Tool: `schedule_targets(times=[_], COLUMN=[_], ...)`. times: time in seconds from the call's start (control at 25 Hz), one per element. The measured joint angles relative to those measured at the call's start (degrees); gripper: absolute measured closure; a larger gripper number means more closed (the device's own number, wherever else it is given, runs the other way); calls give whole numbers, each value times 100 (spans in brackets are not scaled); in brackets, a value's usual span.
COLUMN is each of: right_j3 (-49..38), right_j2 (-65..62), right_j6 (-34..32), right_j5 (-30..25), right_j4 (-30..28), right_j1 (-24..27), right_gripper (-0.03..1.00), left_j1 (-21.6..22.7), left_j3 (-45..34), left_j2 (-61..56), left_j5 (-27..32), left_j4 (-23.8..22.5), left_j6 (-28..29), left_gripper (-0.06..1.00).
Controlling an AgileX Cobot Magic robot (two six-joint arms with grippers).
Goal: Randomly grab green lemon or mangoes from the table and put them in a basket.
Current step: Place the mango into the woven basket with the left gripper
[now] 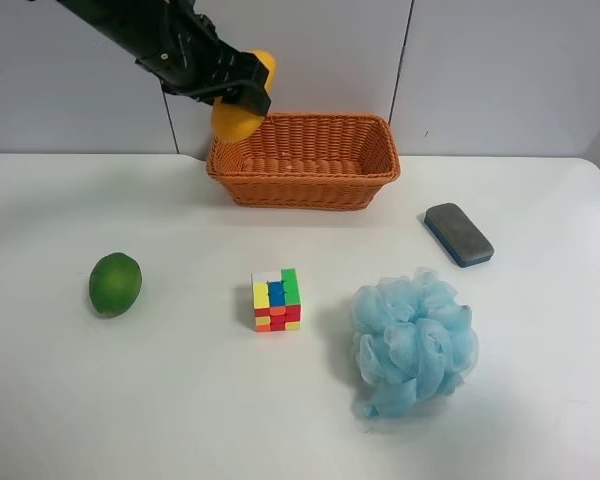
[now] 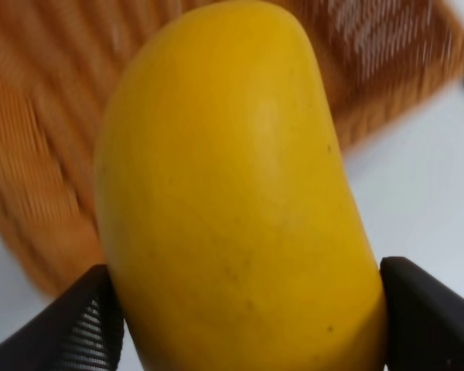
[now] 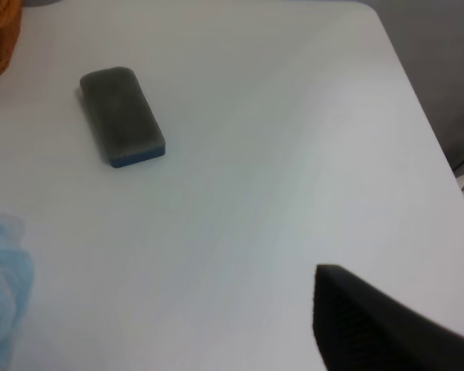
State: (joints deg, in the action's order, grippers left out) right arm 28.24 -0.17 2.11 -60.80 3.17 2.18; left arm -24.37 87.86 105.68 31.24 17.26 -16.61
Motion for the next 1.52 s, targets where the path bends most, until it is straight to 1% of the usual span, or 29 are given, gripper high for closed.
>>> schedule_targets(times=[0.2,0.32,0.48,0.68,1.24,1.28,1.32,1.4,1.52], right_j3=[0,0,0,0,0,0,0,0,0], right_j2=[0,0,0,0,0,0,0,0,0], right_j6=[0,0,0,0,0,0,0,0,0], right_j5=[0,0,0,0,0,0,0,0,0], right_j4=[0,0,0,0,0,0,0,0,0], right_j1=[0,0,0,0,0,0,0,0,0], right_gripper=[15,15,15,15,15,15,15,15,15], left_j1=[0,0,0,4,4,4,4,4,4], left_j3=[1477,2215,2801,2925,2929,2929,2929,2936,2936], left_j2=[1341,2111,2833,3024,3024,3018,3010,3001,2992], left_j5=[466,664,789,784,604,546,511,484,484], left_j4=[-18,-38,-104,-230,-230,-230,-224,-213,-203], left_j6=[0,0,-46,-221,-348,-366,-366,-366,-366], left_gripper=[30,30,30,30,29,13,6,-1,-4])
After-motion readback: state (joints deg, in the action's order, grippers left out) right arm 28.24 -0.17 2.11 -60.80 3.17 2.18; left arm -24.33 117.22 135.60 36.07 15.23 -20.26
